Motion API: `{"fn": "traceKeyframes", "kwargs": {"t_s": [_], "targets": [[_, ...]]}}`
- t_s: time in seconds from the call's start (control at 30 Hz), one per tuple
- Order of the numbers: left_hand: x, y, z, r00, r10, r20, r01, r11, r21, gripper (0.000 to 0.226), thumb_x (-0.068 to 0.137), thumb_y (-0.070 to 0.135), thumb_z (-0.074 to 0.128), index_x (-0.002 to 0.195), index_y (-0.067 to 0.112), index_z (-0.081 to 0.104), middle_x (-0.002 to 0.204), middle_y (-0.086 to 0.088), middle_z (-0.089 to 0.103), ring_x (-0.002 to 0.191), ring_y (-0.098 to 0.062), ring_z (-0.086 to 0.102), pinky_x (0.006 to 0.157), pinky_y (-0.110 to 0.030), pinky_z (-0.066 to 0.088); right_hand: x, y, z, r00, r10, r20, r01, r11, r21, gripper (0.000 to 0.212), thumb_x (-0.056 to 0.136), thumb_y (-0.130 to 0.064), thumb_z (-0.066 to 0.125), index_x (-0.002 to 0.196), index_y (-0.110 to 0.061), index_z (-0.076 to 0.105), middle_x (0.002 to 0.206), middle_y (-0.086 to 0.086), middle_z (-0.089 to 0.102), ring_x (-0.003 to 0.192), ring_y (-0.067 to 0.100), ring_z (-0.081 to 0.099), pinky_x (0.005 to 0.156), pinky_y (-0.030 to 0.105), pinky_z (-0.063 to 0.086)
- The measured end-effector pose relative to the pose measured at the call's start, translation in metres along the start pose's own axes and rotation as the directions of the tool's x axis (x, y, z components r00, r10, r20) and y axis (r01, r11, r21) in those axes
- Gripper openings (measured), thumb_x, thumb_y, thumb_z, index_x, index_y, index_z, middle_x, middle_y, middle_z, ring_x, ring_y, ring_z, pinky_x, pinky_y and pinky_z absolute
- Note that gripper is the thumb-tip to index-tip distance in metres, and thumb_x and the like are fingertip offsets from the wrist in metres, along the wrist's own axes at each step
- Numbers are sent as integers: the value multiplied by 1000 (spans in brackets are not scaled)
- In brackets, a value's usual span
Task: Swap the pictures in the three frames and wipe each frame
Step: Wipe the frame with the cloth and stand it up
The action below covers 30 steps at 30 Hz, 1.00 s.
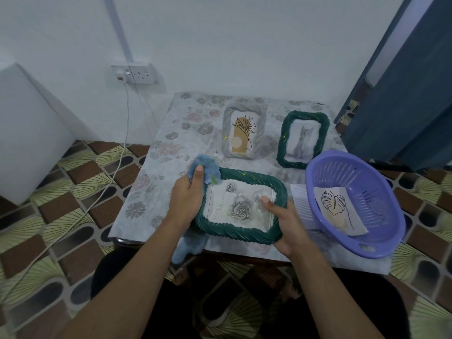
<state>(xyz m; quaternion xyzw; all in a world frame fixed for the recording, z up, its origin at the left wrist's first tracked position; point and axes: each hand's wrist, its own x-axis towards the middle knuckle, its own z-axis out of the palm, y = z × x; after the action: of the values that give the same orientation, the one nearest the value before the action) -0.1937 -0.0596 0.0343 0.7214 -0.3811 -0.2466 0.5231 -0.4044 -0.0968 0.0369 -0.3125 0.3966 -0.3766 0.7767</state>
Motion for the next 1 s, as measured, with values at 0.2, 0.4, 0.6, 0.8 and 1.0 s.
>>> {"fn": "traceKeyframes", "kwargs": {"t_s": [0.2,0.4,0.6,0.8,1.0], "targets": [[-4,-4,-1,983,125,136,-130,991,26,18,101,40,44,117,33,49,99,19,62,83,18,56,72,-6,44,4,-1,0,1000,2,0,-2,999,-46,33,80,-12,70,111,-20,63,109,5,75,105,26,69,89,53,54],[1,-6,-6,991,133,23,-134,989,65,47,101,45,46,65,14,50,53,0,47,47,-4,41,49,-27,33,7,0,-5,999,29,26,-27,996,-80,56,76,-16,74,129,-12,58,121,12,70,111,31,67,83,46,57],[13,3,-8,944,-330,11,319,905,-282,55,97,57,44,61,16,51,53,-2,52,53,-17,49,64,-30,41,7,10,-1,999,43,22,-42,997,-58,48,79,-15,71,125,-9,60,119,12,71,111,29,67,85,46,58],[8,9,-18,869,-495,27,334,545,-769,49,106,41,26,128,12,59,122,-3,62,103,-20,63,95,-37,48,8,7,1,1000,8,-8,-9,996,-89,49,76,-17,73,123,-8,61,115,11,72,109,29,68,82,44,58],[1,20,-18,943,-324,-78,292,917,-272,38,105,7,32,69,15,44,71,-1,44,60,-7,40,54,-16,34,8,2,2,997,-9,72,26,971,-239,20,91,-9,65,108,-20,66,95,-6,77,92,12,72,71,29,58]]}}
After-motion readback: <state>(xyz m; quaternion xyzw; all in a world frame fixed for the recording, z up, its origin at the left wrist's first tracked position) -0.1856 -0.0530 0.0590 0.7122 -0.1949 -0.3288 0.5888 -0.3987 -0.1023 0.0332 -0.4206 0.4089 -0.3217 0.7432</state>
